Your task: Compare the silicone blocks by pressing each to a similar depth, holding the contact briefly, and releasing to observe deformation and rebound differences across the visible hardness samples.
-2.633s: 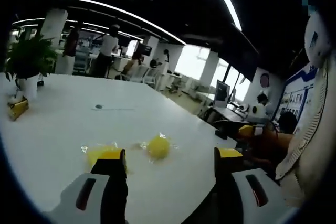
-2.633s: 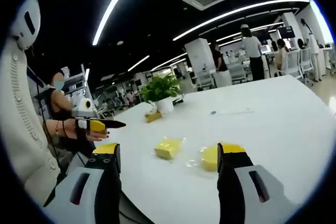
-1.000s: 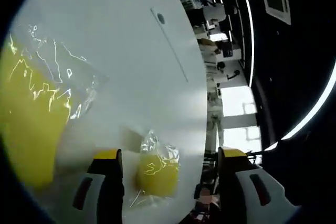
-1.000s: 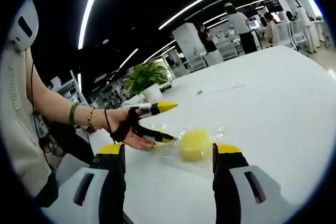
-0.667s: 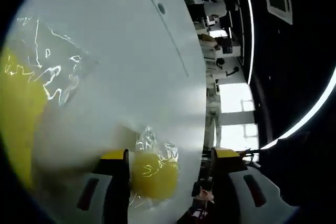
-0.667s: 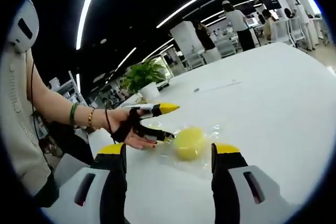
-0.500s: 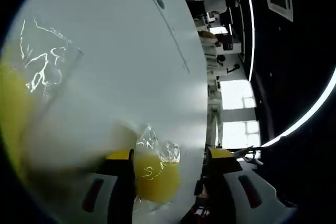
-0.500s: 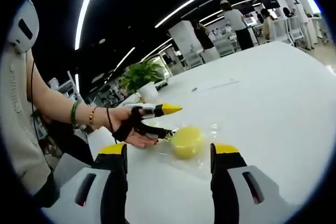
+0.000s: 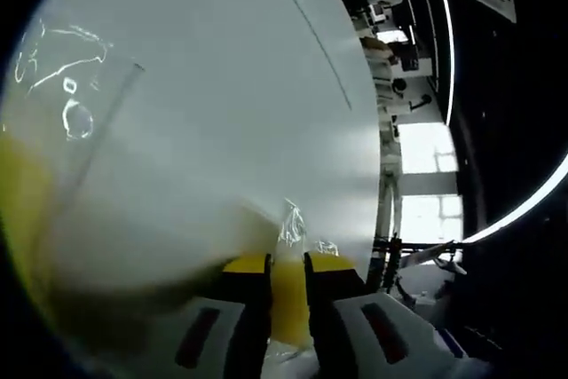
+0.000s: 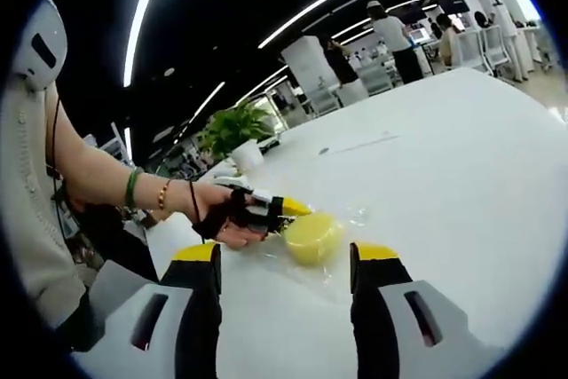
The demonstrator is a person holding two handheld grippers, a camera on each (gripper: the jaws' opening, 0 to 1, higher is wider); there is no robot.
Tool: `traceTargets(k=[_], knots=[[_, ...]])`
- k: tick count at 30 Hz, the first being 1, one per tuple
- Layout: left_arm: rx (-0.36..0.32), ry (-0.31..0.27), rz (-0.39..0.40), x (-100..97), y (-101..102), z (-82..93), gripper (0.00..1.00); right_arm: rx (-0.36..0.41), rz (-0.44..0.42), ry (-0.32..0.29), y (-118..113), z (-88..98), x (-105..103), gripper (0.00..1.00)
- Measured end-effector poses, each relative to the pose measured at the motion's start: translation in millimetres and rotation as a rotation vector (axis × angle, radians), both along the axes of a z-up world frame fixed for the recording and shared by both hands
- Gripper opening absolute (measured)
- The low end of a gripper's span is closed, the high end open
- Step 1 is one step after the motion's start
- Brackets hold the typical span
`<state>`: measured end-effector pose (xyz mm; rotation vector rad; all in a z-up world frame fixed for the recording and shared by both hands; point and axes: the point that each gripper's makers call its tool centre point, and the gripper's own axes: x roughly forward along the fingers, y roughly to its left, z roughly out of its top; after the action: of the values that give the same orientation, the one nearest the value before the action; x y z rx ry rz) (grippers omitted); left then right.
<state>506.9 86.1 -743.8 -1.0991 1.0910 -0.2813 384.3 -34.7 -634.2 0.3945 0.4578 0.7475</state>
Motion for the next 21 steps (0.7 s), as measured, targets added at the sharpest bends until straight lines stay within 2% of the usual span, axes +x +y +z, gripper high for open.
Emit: traceTargets(k=[5, 7, 14, 16, 18, 21], knots=[[0.006, -0.03, -0.032, -2.4, -7.3, 4.5, 0.0, -0.001, 0.004, 0.002, 1.7, -0.8, -0.3, 0.53], [0.041, -0.079, -0.084, -3.7, -11.1, 6.1, 0.0, -0.002, 0.007, -0.001, 2.4, -0.3, 0.0, 0.53], [0.064, -0.089, -0.092, -1.3, -10.5, 8.7, 0.0, -0.01, 0.011, -0.018, 2.4, 4.9, -0.1, 0.53], [0.078, -0.112, -0.106, -0.1, -11.1, 11.7, 0.0, -0.011, 0.008, -0.024, 1.3, 7.4, -0.8, 0.53], [0.056, -0.124, -0.108, 1.0, -12.5, 16.8, 0.0, -0.013, 0.005, -0.029, 0.3, 9.3, -1.4, 0.53], [0.097, -0.179, -0.157, -2.0, -13.5, 23.4, 0.0, -0.019, 0.01, -0.032, 0.7, 11.8, -3.8, 0.53]])
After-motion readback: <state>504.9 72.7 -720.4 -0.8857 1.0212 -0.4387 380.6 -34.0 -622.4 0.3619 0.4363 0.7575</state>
